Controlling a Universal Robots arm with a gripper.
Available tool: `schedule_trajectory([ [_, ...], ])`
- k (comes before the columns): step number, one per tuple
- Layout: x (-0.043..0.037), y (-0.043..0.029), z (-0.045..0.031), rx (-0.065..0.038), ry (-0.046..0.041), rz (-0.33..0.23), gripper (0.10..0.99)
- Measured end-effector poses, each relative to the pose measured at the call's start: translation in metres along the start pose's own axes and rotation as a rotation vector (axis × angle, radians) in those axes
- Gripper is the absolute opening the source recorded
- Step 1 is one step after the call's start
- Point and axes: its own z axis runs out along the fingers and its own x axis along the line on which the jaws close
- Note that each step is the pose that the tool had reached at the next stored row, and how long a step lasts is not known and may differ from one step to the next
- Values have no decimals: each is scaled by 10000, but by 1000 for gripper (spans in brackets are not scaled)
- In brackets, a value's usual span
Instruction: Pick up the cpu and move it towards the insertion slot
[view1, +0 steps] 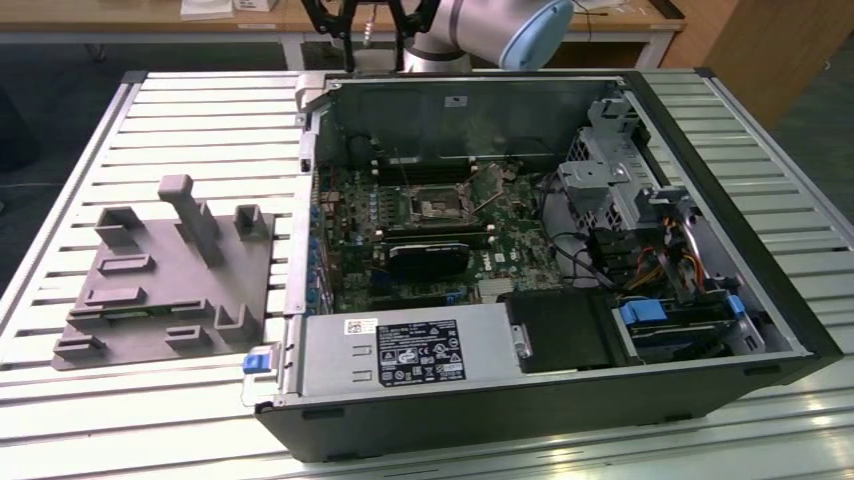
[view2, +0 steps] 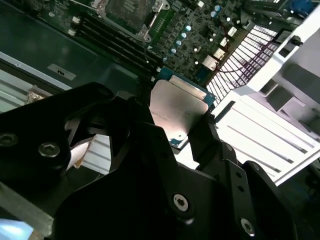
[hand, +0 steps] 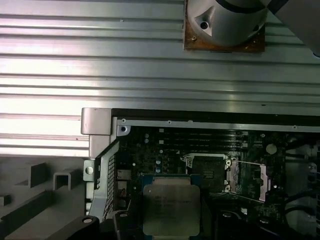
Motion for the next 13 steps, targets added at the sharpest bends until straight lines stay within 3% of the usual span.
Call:
schedule_trajectory([
  [13, -392, 10, 8, 2, -210, -10, 545],
])
